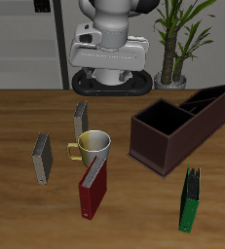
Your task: Place the red book into the left desk caddy's front compartment
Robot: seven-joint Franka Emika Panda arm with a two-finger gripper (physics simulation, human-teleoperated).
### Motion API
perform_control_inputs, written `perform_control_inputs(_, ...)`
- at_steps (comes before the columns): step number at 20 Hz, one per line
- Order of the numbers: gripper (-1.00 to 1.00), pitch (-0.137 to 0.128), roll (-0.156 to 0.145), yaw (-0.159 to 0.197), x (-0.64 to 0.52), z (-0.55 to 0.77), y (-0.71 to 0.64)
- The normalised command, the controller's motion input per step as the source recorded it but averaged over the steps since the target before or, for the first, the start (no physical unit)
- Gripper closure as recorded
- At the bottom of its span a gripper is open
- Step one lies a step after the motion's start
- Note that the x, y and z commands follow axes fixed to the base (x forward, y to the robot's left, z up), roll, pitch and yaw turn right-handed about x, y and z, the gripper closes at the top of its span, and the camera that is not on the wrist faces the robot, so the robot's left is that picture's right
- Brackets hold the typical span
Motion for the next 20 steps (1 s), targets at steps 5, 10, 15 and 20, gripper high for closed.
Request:
perform_control_inputs(5, -1.0, -0.02, -0.023, -0.006, 0.26, 0.02, -0.04)
perform_control_inputs(10, -1.0, -0.032, -0.013, -0.026, 0.35, 0.16, -0.05)
perform_control_inputs(15, -1.0, -0.04, -0.015, 0.016, 0.38, 0.06, -0.02)
perform_control_inputs(20, -1.0, -0.063, -0.003, 0.0, 0.31, 0.0, -0.11)
